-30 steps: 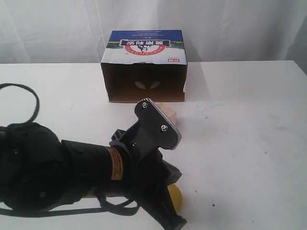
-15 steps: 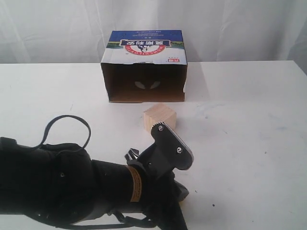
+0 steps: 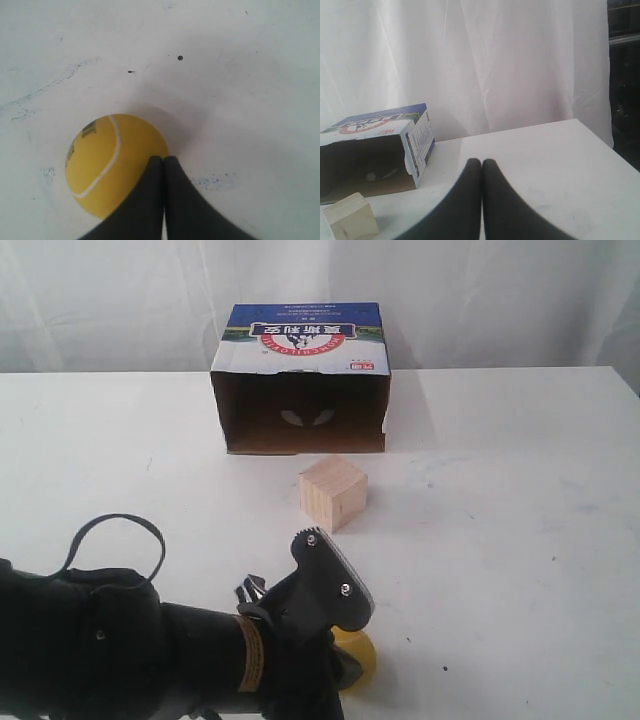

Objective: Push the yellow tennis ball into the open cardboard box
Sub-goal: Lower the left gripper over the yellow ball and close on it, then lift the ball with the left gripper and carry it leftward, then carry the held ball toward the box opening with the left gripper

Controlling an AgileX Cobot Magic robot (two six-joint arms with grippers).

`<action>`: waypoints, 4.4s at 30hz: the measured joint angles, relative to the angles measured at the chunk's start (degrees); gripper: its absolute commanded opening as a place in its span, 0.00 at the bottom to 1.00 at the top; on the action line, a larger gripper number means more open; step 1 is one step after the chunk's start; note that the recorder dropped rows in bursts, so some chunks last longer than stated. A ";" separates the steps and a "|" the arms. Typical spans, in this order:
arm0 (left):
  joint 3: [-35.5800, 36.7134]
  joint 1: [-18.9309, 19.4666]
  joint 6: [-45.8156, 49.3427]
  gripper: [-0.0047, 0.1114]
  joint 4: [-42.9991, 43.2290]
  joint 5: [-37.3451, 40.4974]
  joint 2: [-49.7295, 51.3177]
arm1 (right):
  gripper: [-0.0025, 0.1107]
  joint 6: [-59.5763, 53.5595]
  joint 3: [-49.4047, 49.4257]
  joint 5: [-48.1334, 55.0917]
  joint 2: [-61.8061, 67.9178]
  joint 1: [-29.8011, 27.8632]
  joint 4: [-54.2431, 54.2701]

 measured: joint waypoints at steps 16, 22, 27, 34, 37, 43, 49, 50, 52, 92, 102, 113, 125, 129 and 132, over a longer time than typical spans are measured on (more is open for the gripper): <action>14.61 13.05 -0.92 0.04 0.13 7.32 -12.29 | 0.02 0.00 0.00 0.00 0.00 0.00 0.00; 8.83 13.75 0.11 0.04 7.87 22.40 -27.97 | 0.02 0.00 0.00 0.00 0.00 0.00 0.00; 4.89 13.75 0.34 0.04 14.98 31.30 -32.28 | 0.02 0.00 0.00 0.00 0.00 0.00 0.00; 4.92 16.91 1.59 0.04 16.88 21.44 -27.40 | 0.02 0.00 0.00 0.00 0.00 0.00 0.00; 4.92 21.30 3.82 0.04 17.57 13.54 -21.24 | 0.02 0.00 0.00 0.00 0.00 0.00 0.00; 2.63 31.80 9.28 0.04 18.01 -3.92 -5.26 | 0.02 0.00 0.00 0.00 0.00 0.00 0.00; -9.60 36.42 6.72 0.04 22.83 -10.53 10.38 | 0.02 0.00 0.00 0.00 0.00 0.00 0.00; -10.73 36.42 5.27 0.04 23.63 -10.63 11.46 | 0.02 0.00 0.00 0.00 0.00 0.00 0.00; -11.15 36.14 3.20 0.04 24.55 -10.63 11.86 | 0.02 0.00 0.00 0.00 0.00 0.00 0.00; -6.81 35.37 2.58 0.04 28.35 -2.84 1.62 | 0.02 0.00 0.00 0.00 0.00 0.00 0.00; -5.54 35.37 2.58 0.04 31.28 5.86 -6.81 | 0.02 0.00 0.00 0.00 0.00 0.00 0.00; -2.84 36.46 2.92 0.04 31.44 1.59 -1.25 | 0.02 0.00 0.00 0.00 0.00 0.00 0.00; -4.32 35.16 3.27 0.04 31.02 -6.15 4.79 | 0.02 0.00 0.00 0.00 0.00 0.00 0.00; -7.07 35.16 3.27 0.04 31.02 -5.65 6.33 | 0.02 0.00 0.00 0.00 0.00 0.00 0.00; -9.38 35.16 2.68 0.04 31.19 -5.39 7.91 | 0.02 0.00 0.00 0.00 0.00 0.00 0.00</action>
